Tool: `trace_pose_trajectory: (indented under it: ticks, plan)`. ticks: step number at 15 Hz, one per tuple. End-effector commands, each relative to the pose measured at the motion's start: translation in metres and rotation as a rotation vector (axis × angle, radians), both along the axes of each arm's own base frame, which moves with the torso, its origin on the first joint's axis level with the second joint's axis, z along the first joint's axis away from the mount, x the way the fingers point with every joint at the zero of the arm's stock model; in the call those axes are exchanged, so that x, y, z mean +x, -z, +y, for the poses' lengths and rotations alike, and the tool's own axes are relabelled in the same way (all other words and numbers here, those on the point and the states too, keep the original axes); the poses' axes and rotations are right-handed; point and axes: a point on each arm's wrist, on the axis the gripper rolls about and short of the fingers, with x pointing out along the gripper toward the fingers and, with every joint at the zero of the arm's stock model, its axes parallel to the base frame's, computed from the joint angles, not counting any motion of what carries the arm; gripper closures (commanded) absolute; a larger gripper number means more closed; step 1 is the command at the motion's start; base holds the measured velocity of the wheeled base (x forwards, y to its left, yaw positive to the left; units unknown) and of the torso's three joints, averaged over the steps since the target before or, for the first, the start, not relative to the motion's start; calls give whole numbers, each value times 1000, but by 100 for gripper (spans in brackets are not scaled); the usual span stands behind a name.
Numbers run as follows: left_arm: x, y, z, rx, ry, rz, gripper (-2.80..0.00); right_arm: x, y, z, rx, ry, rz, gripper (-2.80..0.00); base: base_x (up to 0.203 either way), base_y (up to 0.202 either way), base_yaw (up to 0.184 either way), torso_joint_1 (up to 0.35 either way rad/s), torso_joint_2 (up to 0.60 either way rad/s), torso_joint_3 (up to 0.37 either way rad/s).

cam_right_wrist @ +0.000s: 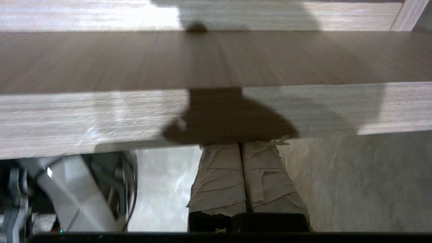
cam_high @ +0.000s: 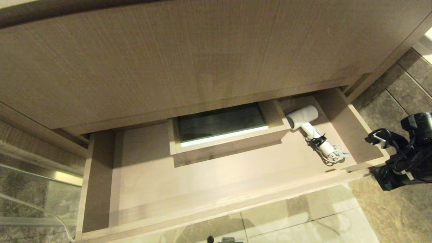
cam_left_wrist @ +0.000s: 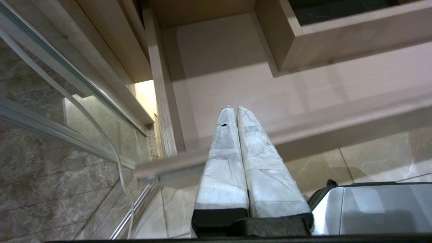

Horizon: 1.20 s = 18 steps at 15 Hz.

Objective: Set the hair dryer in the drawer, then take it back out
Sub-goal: Close the drawer

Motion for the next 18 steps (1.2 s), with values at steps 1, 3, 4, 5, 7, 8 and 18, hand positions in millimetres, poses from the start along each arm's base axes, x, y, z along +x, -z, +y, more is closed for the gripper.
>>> trace_pose_trajectory:
  ticks: [1, 3, 4, 5, 7, 8, 18]
  plan:
    - [0, 0, 0, 0, 0, 0, 0, 14, -5, -2, -2, 1, -71, 0, 0, 0, 0, 0, 0, 0]
    - [0, 0, 0, 0, 0, 1, 0, 26, -19, -2, 14, -9, -218, 0, 0, 0, 0, 0, 0, 0]
    - [0, 0, 0, 0, 0, 0, 0, 30, -22, -1, 18, -21, -254, 0, 0, 0, 0, 0, 0, 0]
    - [0, 0, 0, 0, 0, 1, 0, 40, -30, 0, 13, -41, -357, 0, 0, 0, 0, 0, 0, 0]
    - [0, 0, 0, 0, 0, 1, 0, 64, -42, 2, 3, -72, -515, 0, 0, 0, 0, 0, 0, 0]
    - [0, 0, 0, 0, 0, 1, 0, 75, -47, 1, -4, -77, -563, 0, 0, 0, 0, 0, 0, 0]
    - [0, 0, 0, 0, 0, 1, 0, -12, -63, 14, 25, -75, -496, 0, 0, 0, 0, 0, 0, 0]
